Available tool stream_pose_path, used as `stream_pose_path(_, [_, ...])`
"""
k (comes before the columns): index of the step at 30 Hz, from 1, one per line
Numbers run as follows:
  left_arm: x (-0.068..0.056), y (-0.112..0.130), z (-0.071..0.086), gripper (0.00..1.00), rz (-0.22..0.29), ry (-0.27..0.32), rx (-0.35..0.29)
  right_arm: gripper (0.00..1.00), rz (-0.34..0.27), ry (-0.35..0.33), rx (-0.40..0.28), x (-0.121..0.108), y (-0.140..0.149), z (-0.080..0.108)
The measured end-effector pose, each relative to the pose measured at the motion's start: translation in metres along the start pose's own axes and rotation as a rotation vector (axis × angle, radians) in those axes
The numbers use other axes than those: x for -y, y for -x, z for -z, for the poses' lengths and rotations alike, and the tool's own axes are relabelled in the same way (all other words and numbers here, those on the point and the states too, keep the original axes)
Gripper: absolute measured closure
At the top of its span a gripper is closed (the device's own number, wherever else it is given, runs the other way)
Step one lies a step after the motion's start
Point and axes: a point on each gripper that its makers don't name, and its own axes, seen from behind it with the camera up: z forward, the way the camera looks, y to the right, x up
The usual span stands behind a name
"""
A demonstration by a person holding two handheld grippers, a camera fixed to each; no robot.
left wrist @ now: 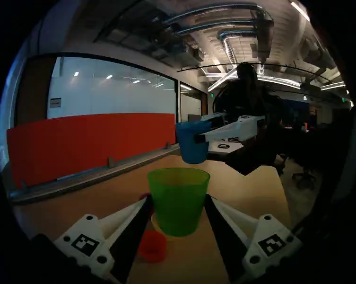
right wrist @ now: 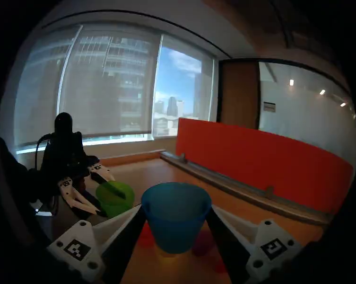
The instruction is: Pour water
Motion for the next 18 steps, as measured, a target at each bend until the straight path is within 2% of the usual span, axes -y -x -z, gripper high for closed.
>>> stream_pose_path(18, [-0.009, 0.034, 0.004, 0.21, -0.017, 0.022, 0.103, 0.12, -0.034, -0.019, 0.127, 0.001, 0.07, 0.001])
